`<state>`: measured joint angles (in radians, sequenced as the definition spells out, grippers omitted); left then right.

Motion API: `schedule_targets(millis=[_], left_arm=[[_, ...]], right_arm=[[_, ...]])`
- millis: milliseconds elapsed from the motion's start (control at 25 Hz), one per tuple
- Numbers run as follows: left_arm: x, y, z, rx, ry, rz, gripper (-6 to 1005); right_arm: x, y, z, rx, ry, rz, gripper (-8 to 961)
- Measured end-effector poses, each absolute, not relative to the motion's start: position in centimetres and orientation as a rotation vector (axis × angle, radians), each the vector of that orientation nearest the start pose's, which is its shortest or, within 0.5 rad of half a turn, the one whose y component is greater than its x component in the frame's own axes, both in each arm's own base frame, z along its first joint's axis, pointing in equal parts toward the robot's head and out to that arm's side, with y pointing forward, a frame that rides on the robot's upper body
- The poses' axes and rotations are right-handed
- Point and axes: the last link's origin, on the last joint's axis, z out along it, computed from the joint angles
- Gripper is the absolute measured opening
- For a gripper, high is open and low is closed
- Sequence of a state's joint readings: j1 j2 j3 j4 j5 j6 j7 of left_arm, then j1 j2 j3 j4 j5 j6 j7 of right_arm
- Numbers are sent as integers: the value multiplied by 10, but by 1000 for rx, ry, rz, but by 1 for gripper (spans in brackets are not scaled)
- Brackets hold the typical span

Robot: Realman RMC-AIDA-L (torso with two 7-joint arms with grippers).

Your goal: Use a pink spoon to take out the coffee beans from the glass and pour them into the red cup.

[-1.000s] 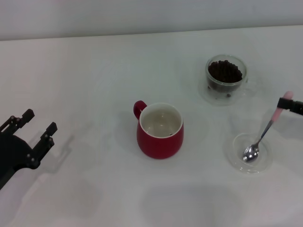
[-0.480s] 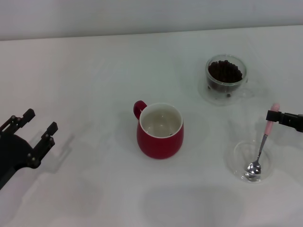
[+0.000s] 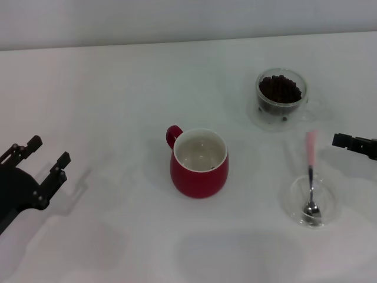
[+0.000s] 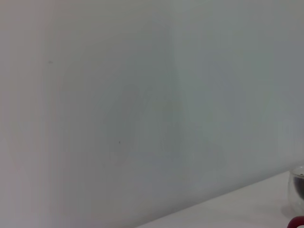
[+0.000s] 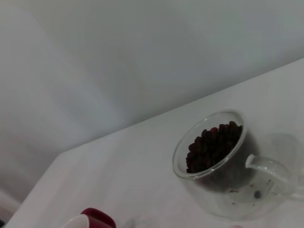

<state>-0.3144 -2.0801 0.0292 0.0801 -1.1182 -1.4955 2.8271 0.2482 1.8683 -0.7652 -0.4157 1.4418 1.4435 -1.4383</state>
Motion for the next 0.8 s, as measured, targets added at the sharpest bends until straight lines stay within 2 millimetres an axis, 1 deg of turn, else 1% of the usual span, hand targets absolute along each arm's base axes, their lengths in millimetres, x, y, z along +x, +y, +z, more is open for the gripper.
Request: schedule_targets(millis=[320,440,600,800], left_arm=[[-338,244,-36,-2100,-318,-745,591],[-338,245,-36,-2097,-318,-744,591],[-338,247,-33,-2075,-321,-745,591],[-341,249,-26,-2021,-334,-745,590]], right_arm=[[386,263,63,-2109,1469,815,202],[386,267,71,-2082,1433,844,202],[389,273,86,-2003,1351,894,202],[395,277,100,-1885,1200,920,202]])
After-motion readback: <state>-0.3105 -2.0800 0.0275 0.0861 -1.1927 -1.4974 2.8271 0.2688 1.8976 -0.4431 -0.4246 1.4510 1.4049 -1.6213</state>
